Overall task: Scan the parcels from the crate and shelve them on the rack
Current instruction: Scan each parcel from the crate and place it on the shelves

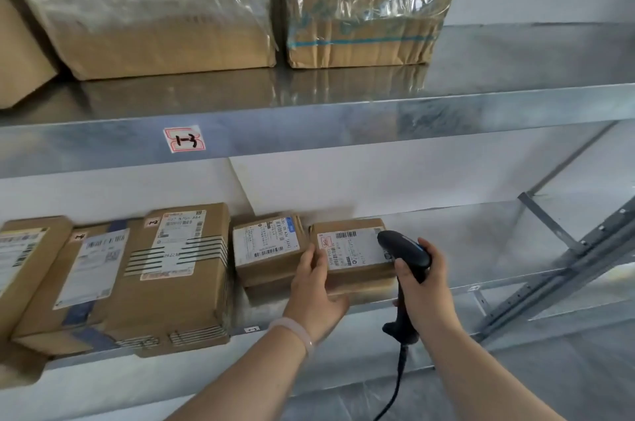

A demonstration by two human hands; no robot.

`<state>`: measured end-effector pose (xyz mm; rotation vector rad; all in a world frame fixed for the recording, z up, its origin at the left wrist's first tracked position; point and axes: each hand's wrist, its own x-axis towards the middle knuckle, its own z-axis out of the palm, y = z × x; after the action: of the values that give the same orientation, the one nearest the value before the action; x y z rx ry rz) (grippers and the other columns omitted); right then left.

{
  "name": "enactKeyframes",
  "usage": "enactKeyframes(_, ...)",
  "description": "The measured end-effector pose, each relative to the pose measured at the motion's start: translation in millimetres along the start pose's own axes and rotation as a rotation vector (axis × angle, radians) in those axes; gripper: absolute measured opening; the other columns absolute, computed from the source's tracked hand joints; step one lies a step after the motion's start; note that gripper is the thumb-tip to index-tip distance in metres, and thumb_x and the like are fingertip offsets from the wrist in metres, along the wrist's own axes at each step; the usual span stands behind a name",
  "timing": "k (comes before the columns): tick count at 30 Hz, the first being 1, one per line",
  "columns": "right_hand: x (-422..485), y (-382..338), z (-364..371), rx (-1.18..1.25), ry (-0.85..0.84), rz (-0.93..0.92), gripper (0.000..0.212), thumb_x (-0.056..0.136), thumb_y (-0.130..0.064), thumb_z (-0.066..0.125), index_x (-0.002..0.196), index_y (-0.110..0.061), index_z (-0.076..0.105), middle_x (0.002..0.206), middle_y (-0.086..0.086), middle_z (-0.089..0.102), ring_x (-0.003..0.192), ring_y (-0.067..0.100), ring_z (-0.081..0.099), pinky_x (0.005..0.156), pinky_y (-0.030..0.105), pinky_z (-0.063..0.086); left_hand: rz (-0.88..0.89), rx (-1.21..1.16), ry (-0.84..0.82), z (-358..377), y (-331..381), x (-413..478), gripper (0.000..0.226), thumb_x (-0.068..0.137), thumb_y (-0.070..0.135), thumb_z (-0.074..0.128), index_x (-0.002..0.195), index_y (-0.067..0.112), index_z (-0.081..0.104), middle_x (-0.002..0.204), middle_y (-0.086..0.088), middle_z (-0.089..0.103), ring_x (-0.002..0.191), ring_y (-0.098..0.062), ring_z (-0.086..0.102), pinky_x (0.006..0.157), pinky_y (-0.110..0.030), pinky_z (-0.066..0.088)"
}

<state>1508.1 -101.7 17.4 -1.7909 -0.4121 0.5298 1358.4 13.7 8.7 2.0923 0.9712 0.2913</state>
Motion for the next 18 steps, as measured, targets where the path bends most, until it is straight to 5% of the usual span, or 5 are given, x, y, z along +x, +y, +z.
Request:
enactKeyframes(6,-4.8,7.0,-2.9,-0.013,-0.008,-0.095,0.047,0.094,-0.032,0.062,0.111,-0.069,0.037,0.106,-0.018,0.063,0.062,0.019,0.067,0.061,0.039,0.058,0.071,0.117,0.042,-0.4,-12.4,-19.5,0.090,0.096,0.041,0.059,0.159,0.030,-0.004,0.159,0.024,-0.022,0.150,-0.008,-0.010,0.122,-0.028,0.003)
enactKeyframes(9,-10.4,9.1,-0.8,-0.037,-0.056,-0.128,0.051,0.094,-0.031,0.063,0.113,-0.070,0.036,0.113,-0.022,0.060,0.080,0.023,0.068,0.074,0.046,0.058,0.137,0.238,0.016,6.5,-15.8,-31.1,0.085,0.098,0.049,0.049,0.158,0.031,-0.009,0.147,0.034,-0.037,0.145,0.000,-0.020,0.113,-0.019,-0.016)
enactKeyframes(12,-7.4,4.5,4.7,-0.044,-0.071,-0.136,0.053,0.094,-0.030,0.063,0.110,-0.073,0.035,0.114,-0.027,0.057,0.092,0.026,0.066,0.079,0.048,0.057,0.085,0.354,-0.005,6.8,-15.2,-26.0,0.086,0.097,0.059,0.042,0.157,0.030,-0.014,0.149,0.025,-0.039,0.148,-0.011,-0.023,0.112,-0.026,-0.018)
enactKeyframes(18,3.6,-7.6,17.3,-0.100,-0.084,-0.106,0.049,0.094,-0.035,0.061,0.114,-0.070,0.032,0.111,-0.027,0.056,0.084,0.029,0.067,0.059,0.036,0.056,-0.007,0.613,-0.037,-7.1,-5.0,-1.6,0.090,0.090,0.079,0.023,0.159,0.029,-0.005,0.163,0.013,-0.022,0.148,-0.023,-0.027,0.112,-0.044,-0.020)
